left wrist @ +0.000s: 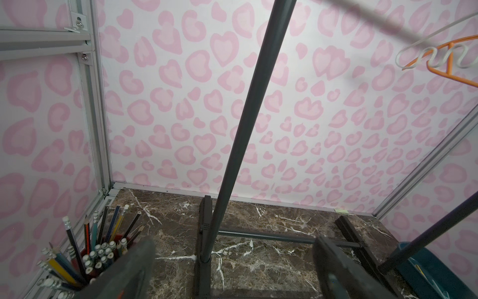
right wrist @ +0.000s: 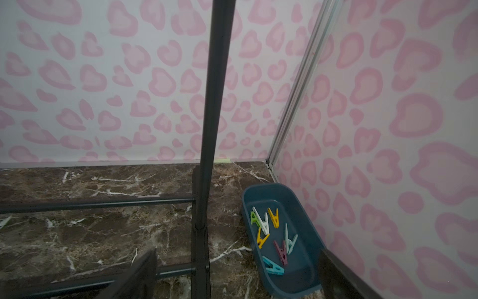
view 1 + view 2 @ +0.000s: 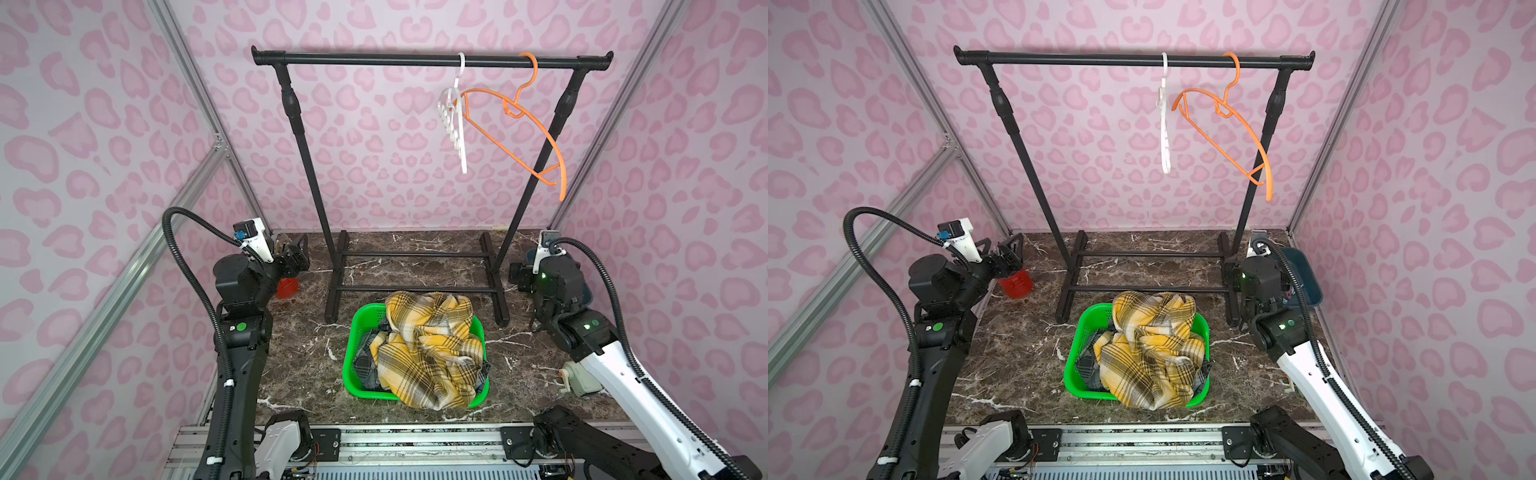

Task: Remove the clothespins securing long-sleeve shirts to the hanger
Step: Reset both arms

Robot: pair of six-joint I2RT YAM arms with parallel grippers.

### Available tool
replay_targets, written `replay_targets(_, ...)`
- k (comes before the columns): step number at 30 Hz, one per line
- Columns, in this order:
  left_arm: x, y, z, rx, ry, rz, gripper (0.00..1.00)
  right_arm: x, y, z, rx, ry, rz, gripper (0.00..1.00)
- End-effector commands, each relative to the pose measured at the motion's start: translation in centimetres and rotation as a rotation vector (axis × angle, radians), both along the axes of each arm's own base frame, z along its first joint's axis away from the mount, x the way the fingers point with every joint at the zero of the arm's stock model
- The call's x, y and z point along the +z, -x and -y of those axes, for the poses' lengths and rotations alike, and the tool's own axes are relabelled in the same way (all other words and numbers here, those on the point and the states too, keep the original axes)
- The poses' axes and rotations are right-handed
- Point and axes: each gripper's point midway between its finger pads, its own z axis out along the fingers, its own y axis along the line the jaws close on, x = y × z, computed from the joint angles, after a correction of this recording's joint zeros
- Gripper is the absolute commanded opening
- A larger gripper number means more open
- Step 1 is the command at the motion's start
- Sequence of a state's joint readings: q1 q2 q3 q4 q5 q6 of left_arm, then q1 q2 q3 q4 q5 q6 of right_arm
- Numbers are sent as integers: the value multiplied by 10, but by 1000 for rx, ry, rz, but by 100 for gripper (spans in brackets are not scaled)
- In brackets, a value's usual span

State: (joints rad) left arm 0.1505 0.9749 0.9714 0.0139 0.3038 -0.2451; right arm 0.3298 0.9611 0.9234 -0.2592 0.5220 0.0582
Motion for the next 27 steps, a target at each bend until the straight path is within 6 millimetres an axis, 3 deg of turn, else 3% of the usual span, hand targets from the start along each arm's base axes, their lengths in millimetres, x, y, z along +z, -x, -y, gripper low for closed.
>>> replay_targets(1, -8, -9, -9, 40, -54, 31, 97, -25, -9, 19, -62, -83, 77, 98)
replay_targets(5, -39, -18, -15, 69, -70, 30, 97, -90, -12, 43, -122, -81, 11, 98)
replay_targets(10, -64, -16, -23, 115, -117, 37, 97, -140, -15, 52, -104, -99, 30, 98)
replay_targets(16, -102, -11, -36, 190, -143, 43, 97, -159, -23, 46, -46, -46, 105, 98)
replay_targets(20, -128, -10, -42, 231, -128, 27, 97, -176, -30, 31, 45, -27, 146, 98)
replay_targets(23, -141, -8, -43, 236, -146, 12, 97, -189, -36, 19, 108, 9, 149, 99)
replay_targets(27, -152, -4, -40, 227, -141, 34, 97, -191, -31, 18, 106, 8, 147, 100)
